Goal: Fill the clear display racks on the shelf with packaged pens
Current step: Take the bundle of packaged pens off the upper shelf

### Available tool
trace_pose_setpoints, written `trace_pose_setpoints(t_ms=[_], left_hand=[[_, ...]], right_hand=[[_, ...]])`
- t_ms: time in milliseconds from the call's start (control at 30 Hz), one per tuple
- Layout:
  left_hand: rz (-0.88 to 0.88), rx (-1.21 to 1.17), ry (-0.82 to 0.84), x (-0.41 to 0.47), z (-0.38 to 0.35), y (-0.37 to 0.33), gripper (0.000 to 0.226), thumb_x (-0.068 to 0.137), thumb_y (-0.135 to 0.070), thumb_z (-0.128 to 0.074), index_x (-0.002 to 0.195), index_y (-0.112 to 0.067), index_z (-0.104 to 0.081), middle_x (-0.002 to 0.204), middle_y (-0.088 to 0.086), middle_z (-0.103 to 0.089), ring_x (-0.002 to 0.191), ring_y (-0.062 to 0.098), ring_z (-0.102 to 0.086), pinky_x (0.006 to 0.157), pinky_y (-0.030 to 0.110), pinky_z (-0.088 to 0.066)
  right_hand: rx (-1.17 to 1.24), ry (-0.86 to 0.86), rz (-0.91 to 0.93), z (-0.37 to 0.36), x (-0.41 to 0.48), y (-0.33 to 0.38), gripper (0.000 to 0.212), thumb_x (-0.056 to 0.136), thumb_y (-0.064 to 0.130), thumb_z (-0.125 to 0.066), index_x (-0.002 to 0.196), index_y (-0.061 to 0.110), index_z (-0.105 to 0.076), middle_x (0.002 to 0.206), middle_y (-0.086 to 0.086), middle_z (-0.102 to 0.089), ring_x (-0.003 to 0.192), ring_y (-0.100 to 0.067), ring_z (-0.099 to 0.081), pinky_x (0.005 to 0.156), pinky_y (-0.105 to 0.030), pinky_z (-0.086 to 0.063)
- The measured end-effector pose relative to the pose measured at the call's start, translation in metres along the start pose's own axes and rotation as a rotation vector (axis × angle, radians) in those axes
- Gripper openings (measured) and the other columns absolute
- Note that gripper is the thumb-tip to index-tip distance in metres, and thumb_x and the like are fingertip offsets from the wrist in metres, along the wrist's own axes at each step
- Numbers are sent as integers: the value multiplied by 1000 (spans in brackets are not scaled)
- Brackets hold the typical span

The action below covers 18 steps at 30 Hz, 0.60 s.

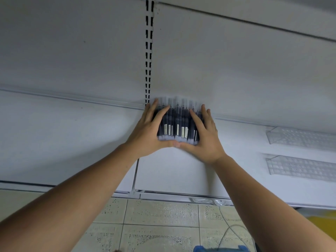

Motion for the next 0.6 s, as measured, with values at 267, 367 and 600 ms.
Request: trace_pose_setpoints(t_ms=[267, 367, 600], left_hand=[[103, -152, -75, -6, 6, 4, 107, 81, -78, -62, 164, -38, -8, 174, -7, 12, 159, 12, 13, 129, 47, -15], [155, -180, -123, -6, 8, 7, 88, 93, -72, -52, 164, -38, -12, 175, -8, 6, 161, 13, 7, 129, 51, -14], [217, -164, -192, -4, 9, 8, 79, 100, -64, -50, 164, -32, -19, 175, -3, -3, 161, 14, -1, 129, 43, -14]], right_hand=[[269, -69, -132, 4, -2, -18, 99, 80, 89, -50, 160, 52, -4, 172, 8, 17, 158, -13, 17, 128, -55, -6], [371, -213, -303, 7, -3, -27, 78, 96, 75, -38, 162, 46, -10, 173, 7, 9, 159, -12, 11, 129, -48, -2], [335, -183, -504, 3, 5, -36, 79, 105, 63, -35, 166, 18, -13, 174, 0, -1, 160, -16, -2, 129, -37, -4]])
Point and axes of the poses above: each hand's wrist, its own x-axis towards the middle knuckle, its own z-axis out of the back of the hand, y = z × x, the point moved 6 cm from there along x, towards the middle knuckle
